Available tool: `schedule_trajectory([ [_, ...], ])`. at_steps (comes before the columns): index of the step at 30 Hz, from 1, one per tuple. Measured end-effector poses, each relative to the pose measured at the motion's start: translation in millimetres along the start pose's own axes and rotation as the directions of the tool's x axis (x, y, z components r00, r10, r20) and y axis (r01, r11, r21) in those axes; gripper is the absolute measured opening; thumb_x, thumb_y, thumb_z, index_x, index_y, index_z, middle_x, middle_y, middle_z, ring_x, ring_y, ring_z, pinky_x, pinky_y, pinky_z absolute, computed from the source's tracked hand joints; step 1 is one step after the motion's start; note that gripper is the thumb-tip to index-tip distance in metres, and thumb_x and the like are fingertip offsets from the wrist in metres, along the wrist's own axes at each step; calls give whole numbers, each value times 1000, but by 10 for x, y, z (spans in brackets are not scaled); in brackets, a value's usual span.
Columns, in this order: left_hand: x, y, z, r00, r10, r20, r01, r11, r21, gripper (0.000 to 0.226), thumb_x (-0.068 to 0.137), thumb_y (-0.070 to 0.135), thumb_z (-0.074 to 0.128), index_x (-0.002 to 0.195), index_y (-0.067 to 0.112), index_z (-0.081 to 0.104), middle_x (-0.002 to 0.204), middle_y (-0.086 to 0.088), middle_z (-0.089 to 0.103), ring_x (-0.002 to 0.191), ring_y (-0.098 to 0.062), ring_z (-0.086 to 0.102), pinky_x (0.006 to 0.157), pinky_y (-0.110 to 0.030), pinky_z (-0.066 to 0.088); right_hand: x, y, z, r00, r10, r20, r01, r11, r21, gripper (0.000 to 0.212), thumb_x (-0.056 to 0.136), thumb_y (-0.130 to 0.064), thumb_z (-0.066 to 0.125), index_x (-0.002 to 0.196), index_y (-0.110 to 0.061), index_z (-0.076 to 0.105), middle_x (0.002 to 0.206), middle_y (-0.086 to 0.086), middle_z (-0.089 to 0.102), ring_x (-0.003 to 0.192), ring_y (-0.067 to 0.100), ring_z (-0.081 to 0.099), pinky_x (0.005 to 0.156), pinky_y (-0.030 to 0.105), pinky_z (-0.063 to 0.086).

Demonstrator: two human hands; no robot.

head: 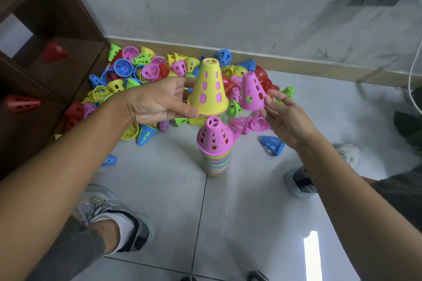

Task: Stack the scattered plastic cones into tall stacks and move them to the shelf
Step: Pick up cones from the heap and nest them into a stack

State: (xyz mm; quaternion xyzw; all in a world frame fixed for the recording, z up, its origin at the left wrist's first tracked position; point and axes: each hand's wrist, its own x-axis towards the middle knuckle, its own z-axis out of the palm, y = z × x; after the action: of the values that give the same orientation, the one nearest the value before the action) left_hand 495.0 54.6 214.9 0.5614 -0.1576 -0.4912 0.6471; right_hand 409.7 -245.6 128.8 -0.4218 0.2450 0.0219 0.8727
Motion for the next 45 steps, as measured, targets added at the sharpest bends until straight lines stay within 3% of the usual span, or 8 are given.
schedule_trajectory([
  [6,-43,0,79,998,-42,50,33,986,165,59,62,-2,82,115,16,63,96,-4,74,83,-12,70,58,-20,55,-155,-218,397,953,-8,302,-7,999,49,56,89,3,59,144,-4,49,114,10,70,101,18,71,83,23,57],
  [11,35,-126,67,985,-128,116,79,930,359,74,52,25,99,116,44,68,132,-25,61,123,-33,62,100,-41,54,-315,-348,600,851,20,525,-36,999,20,47,89,5,54,134,-7,57,110,7,74,100,14,72,83,21,57],
  [17,98,-211,45,987,-112,116,38,861,507,75,60,21,96,119,48,59,129,-8,67,123,-28,63,104,-49,50,-418,-494,683,770,101,630,-27,992,-126,65,75,0,76,134,-6,52,105,6,75,98,14,72,84,21,58],
  [23,117,-196,36,994,-101,51,35,705,708,80,60,27,97,126,40,53,124,4,69,115,-16,66,99,-39,53,-434,-526,750,759,188,623,110,906,-408,67,81,14,66,143,1,45,112,22,60,102,30,66,91,35,58],
  [27,155,-241,26,998,-59,-15,47,592,804,86,51,58,92,127,39,57,128,9,64,115,-19,63,100,-47,52,-439,-443,788,748,264,609,123,847,-518,63,80,12,64,141,-2,51,119,28,53,111,36,58,100,42,53],
  [33,139,-354,-119,995,-92,-37,91,699,709,82,56,40,97,127,50,55,130,18,61,119,-13,60,97,-46,56,-443,-347,771,784,340,519,168,690,-705,57,79,7,72,133,-4,57,104,25,67,85,29,68,79,37,57],
  [37,105,-486,-337,991,-117,-67,133,777,615,93,57,36,98,138,44,52,138,5,59,124,-23,60,101,-55,52,-408,-300,764,804,378,459,238,503,-831,61,74,-9,86,129,-18,61,108,22,70,89,33,68,91,65,50],
  [45,127,-683,-543,953,-100,-287,247,806,538,66,66,29,93,125,36,64,123,6,67,108,-21,70,100,-46,54,-379,-271,759,813,427,397,244,369,-897,59,71,-16,90,119,-37,64,108,7,58,83,22,63,87,36,56],
])
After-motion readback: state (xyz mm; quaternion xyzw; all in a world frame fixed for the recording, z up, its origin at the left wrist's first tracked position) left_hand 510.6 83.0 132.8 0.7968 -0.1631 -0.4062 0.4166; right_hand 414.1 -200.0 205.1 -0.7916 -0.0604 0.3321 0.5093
